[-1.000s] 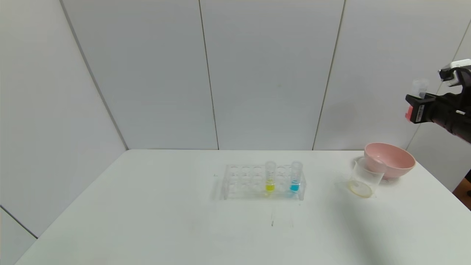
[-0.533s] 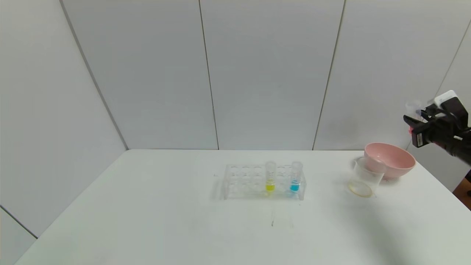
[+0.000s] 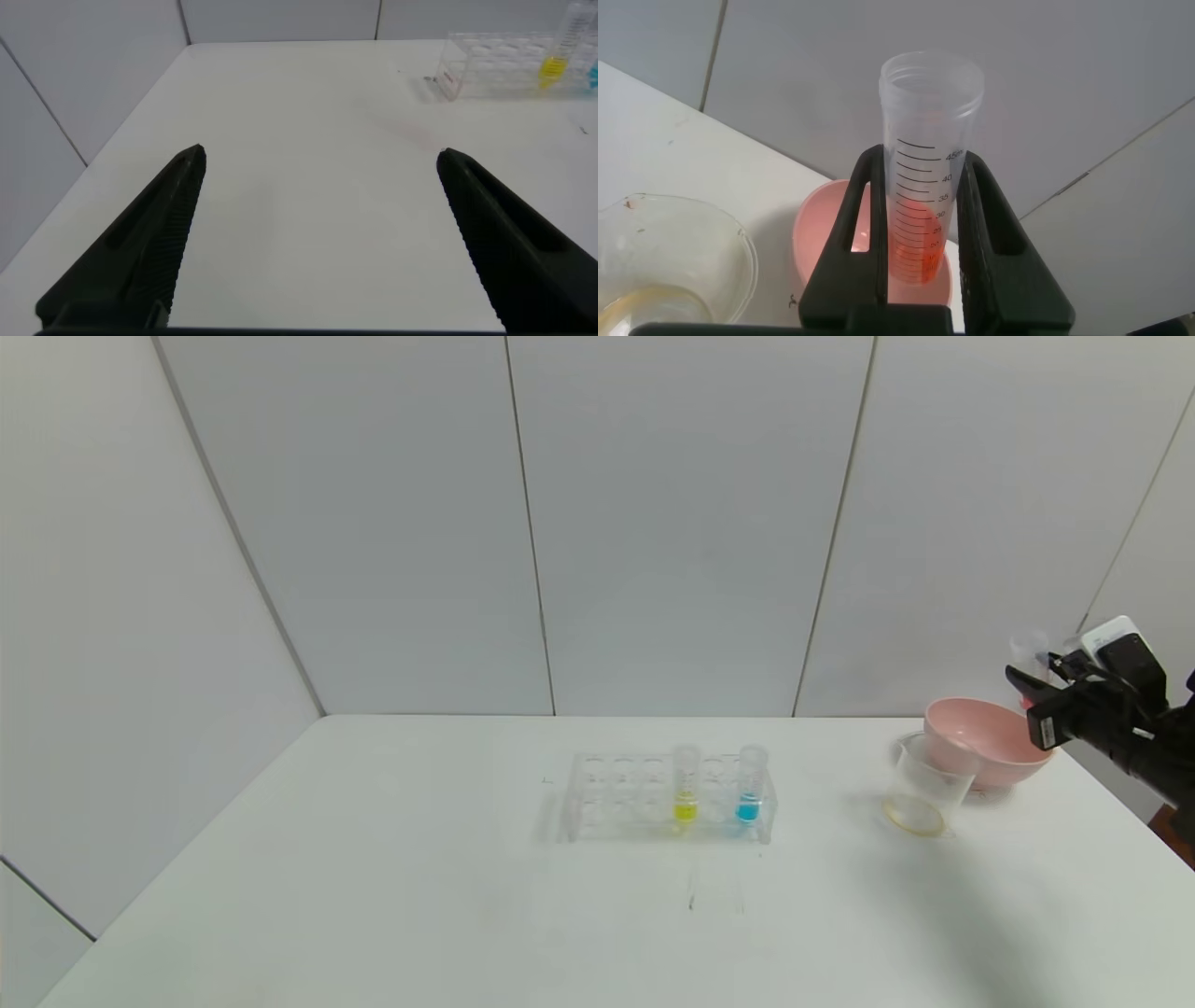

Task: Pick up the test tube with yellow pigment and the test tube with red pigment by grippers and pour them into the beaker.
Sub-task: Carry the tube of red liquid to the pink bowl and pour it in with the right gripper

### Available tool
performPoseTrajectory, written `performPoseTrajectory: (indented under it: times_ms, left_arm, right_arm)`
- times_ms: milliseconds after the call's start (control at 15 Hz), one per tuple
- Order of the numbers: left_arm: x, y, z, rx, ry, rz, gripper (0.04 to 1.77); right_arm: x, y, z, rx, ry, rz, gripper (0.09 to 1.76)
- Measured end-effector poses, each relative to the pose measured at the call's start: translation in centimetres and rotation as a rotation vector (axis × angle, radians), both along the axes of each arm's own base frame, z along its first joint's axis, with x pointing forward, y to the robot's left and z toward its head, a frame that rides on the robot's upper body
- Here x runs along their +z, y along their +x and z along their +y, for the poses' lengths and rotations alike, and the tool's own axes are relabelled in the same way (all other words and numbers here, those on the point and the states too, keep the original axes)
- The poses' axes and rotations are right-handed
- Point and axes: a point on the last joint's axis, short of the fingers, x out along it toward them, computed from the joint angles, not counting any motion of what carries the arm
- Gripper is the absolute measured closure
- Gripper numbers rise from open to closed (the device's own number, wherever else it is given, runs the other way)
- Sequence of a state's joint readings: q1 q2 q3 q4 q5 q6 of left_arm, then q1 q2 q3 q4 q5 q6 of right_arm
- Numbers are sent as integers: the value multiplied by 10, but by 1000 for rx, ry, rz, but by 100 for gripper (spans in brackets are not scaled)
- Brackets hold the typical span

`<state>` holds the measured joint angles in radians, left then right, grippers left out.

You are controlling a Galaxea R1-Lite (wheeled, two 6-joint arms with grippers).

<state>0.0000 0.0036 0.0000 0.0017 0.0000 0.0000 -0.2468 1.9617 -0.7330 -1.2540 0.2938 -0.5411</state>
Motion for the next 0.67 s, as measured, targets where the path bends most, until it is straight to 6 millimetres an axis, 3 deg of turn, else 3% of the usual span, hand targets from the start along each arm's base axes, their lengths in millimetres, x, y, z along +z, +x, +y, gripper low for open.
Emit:
performPoseTrajectory:
  times_ms: [667]
  left_arm:
    - [0,0,0,0,0,0,5]
  right_arm:
    - [-8,-4,4,199,-15,27,136]
